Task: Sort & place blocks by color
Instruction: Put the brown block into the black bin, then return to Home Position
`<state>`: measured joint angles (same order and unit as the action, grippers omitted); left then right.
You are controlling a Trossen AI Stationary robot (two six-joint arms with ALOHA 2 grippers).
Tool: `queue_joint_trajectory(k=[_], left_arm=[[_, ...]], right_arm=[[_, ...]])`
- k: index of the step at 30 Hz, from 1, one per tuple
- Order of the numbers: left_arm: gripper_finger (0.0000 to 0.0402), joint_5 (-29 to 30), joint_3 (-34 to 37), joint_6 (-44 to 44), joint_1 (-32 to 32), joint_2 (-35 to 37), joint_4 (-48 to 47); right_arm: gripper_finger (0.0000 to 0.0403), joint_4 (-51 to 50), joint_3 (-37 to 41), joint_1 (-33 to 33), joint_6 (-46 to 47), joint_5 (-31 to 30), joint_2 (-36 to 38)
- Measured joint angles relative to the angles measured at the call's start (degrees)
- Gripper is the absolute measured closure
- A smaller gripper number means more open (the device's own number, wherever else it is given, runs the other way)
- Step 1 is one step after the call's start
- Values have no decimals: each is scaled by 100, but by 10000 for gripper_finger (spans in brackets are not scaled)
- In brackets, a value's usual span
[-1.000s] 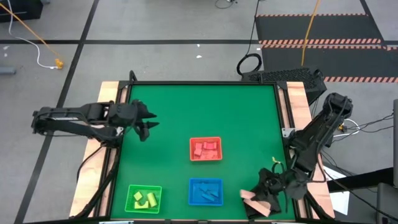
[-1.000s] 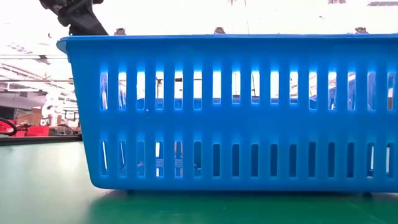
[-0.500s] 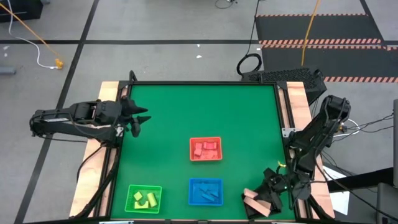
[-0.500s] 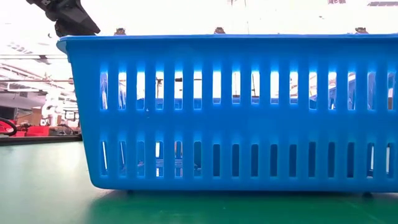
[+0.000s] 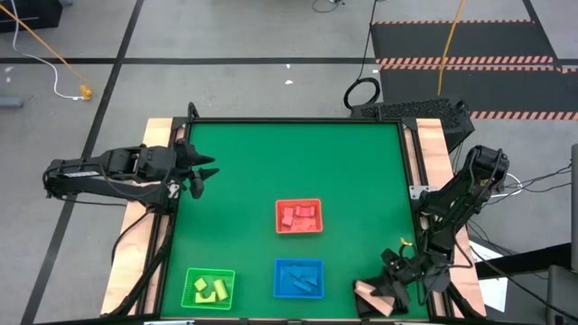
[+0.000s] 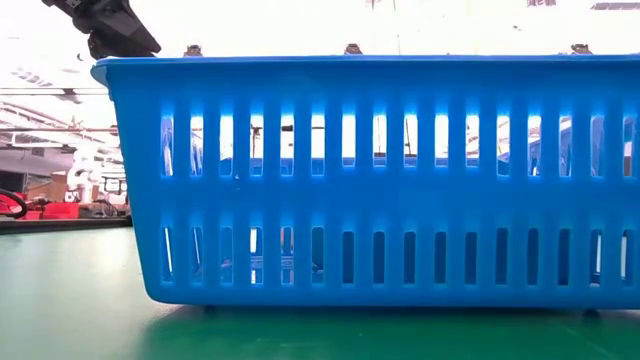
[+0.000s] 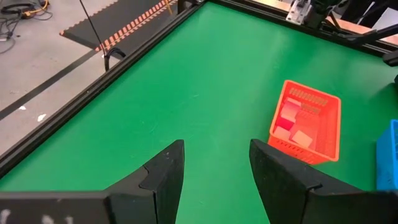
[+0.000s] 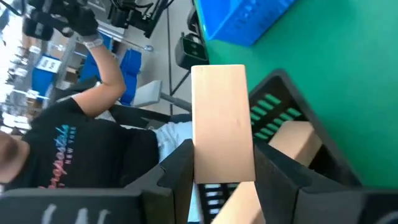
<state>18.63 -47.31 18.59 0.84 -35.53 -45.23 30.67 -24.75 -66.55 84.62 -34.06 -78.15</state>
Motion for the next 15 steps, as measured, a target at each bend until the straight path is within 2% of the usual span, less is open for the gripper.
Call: queue_joint_trajectory(k=[12,15], left_arm=[[218,-2,0,61,0,-2,2],[217,-2,0,69,0,-2,2]], right_arm=[[213,440,0,-36,119,-17,4],[200,618,0,-60,-112,309,4]])
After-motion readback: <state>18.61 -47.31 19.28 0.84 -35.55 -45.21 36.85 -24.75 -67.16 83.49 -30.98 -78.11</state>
